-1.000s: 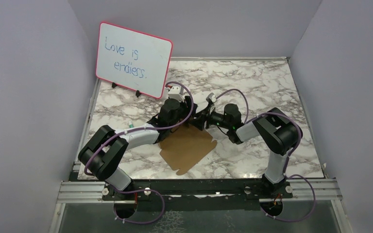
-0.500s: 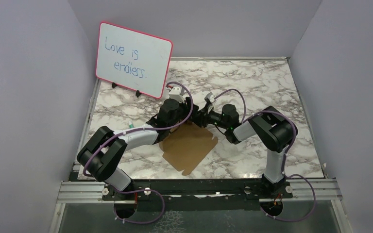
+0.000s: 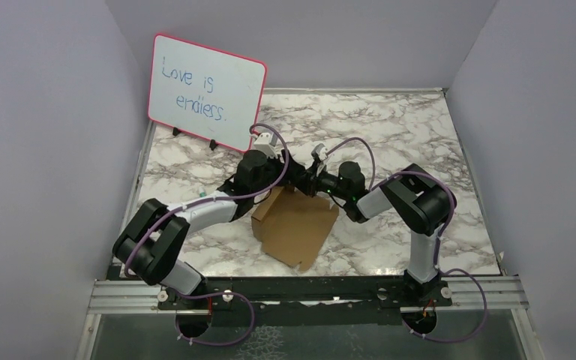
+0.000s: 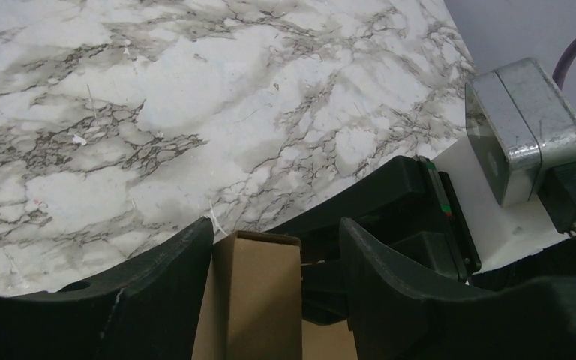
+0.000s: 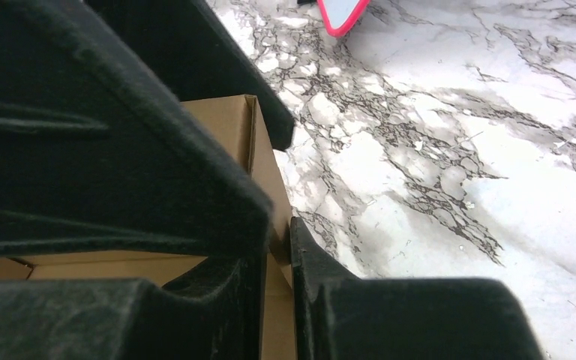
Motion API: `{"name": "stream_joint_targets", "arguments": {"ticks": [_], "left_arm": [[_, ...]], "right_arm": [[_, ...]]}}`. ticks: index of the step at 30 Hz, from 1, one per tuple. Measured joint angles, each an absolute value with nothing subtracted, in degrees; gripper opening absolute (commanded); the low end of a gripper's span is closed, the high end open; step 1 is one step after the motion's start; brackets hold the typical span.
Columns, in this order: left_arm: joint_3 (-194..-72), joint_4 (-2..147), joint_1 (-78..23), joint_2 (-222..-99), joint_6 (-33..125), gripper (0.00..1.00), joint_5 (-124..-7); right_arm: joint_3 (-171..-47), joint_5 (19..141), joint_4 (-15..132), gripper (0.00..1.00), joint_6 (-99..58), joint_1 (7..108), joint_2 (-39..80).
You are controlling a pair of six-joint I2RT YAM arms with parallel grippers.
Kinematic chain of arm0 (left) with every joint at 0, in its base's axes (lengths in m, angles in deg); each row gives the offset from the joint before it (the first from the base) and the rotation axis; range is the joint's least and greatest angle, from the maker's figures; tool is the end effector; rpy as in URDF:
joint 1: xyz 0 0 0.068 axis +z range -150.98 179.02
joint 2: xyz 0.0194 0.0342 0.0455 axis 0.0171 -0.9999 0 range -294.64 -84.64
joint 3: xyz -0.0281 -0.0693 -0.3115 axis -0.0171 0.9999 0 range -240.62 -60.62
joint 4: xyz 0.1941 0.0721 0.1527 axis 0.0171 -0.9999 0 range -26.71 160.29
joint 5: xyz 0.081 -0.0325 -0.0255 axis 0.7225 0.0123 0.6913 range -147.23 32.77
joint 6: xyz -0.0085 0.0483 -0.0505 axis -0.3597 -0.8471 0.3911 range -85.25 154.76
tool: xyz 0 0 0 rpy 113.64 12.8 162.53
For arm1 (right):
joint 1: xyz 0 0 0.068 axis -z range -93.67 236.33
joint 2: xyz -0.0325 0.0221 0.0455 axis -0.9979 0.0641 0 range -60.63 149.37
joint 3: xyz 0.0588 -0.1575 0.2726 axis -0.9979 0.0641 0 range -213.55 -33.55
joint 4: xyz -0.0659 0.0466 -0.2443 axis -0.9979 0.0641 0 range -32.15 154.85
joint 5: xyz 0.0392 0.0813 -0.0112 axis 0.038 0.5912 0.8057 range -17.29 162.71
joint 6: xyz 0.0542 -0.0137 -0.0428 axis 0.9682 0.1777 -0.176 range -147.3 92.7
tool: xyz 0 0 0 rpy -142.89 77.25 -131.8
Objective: Fold the paper box
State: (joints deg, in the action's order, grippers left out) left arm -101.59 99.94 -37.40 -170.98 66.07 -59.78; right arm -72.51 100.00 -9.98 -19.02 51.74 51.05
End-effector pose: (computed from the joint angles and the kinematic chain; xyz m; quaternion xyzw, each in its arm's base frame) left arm 0.2708 -0.2030 0.2611 0.0489 0.7956 -0.3510 0.4913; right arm 0.3053 0.2425 0.1816 -0.3182 0.6607 0.4019 0.5483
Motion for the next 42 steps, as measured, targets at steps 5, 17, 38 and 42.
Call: {"name": "stream_joint_targets", "arguments": {"ticks": [5, 17, 38, 42], "left_arm": [[-98.97, 97.23, -35.65, -166.57, 67.44, 0.66, -62.21], [-97.44, 93.69, -32.31, -160.19, 70.33, 0.63, -65.94], [-99.18, 95.76, -30.47, -165.83, 72.71, 0.61, -73.07], [-99.18, 96.48, -30.30, -166.07, 73.61, 0.61, -73.57]], "right_arm": [[-72.51, 97.84, -10.02, 0.06, -19.81, 51.06, 51.05], [-72.51, 94.43, -9.98, 0.06, -21.23, 49.86, 51.05], [-73.49, 92.09, -10.66, 0.04, -19.35, 49.36, 52.12], [-73.49, 89.34, -10.61, 0.04, -18.65, 49.03, 52.09]]}}
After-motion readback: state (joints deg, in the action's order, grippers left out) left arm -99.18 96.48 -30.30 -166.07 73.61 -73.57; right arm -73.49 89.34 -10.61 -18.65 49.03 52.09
